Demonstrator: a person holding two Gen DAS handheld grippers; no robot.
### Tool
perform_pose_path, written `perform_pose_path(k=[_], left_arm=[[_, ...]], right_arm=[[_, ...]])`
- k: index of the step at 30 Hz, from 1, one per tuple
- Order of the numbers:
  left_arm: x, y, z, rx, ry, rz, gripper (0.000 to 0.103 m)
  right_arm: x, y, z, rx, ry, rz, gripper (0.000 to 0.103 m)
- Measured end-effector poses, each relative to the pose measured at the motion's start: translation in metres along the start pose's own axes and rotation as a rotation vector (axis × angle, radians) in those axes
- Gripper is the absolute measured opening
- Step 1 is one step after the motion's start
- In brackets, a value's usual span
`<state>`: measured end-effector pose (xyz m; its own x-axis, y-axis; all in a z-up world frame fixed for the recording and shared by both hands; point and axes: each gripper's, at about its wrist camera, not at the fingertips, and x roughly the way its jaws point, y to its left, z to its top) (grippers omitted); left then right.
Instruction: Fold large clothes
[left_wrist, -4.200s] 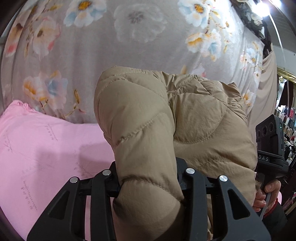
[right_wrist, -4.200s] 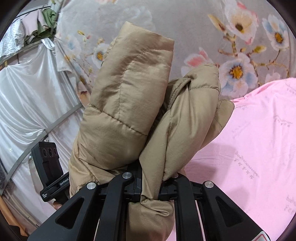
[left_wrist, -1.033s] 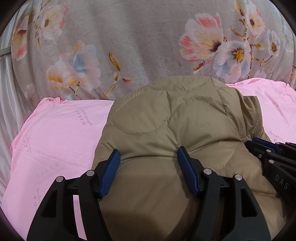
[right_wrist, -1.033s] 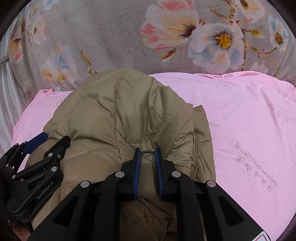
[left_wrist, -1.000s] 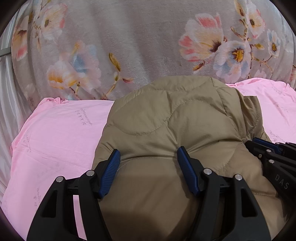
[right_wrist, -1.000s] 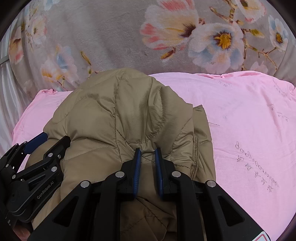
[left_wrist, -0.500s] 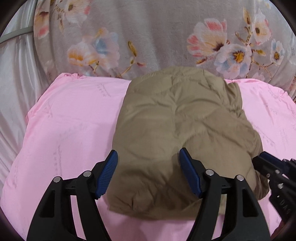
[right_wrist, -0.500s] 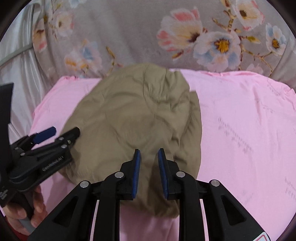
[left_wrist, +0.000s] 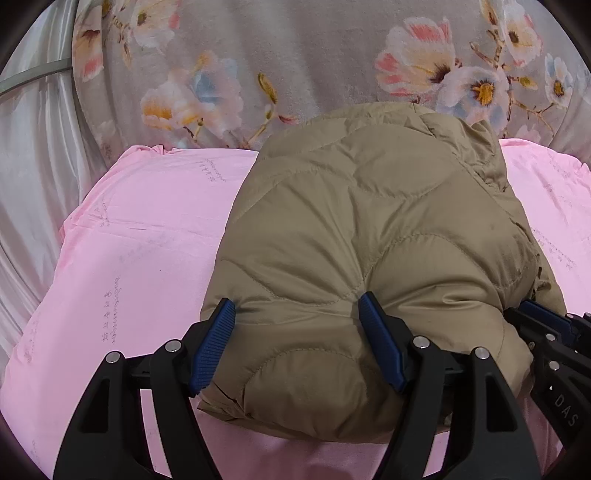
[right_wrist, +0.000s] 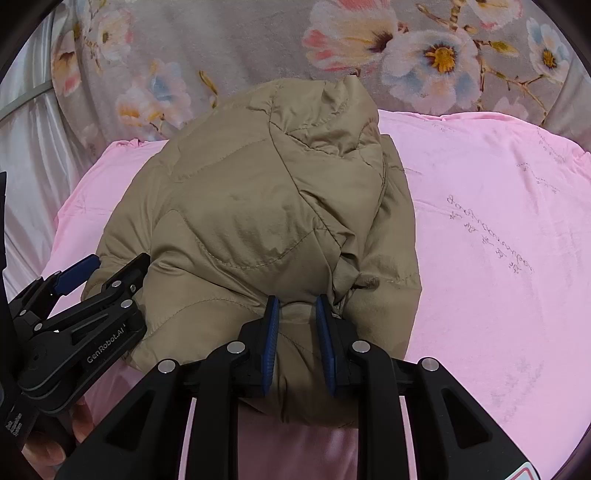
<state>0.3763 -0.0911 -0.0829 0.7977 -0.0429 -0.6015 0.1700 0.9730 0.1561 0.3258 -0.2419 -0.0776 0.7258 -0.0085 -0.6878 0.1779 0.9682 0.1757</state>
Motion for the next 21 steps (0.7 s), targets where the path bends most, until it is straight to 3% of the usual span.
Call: perform_pose_path(k=[10, 16, 19, 21], left_arm=[[0.003, -0.002, -0.001, 0.008, 0.009, 0.011, 0.068], [0.002, -0.001, -0.001, 0.013, 0.004, 0.017, 0.068], [-0.007, 0.012, -0.003, -0.041, -0.013, 0.002, 0.076], [-0.024, 0.022, -0.012, -0.086, -0.018, -0.027, 0.081]], right_arm=[[0.003, 0.006, 0.0, -0.029, 0.003, -0.038, 0.021], [0.003, -0.001, 0.0, 0.008, 0.0, 0.003, 0.021], [-0.015, -0.015, -0.005, 0.073, -0.027, 0.003, 0.022], [-0.048, -0.014, -0.02, 0.063, -0.067, -0.034, 0.042]])
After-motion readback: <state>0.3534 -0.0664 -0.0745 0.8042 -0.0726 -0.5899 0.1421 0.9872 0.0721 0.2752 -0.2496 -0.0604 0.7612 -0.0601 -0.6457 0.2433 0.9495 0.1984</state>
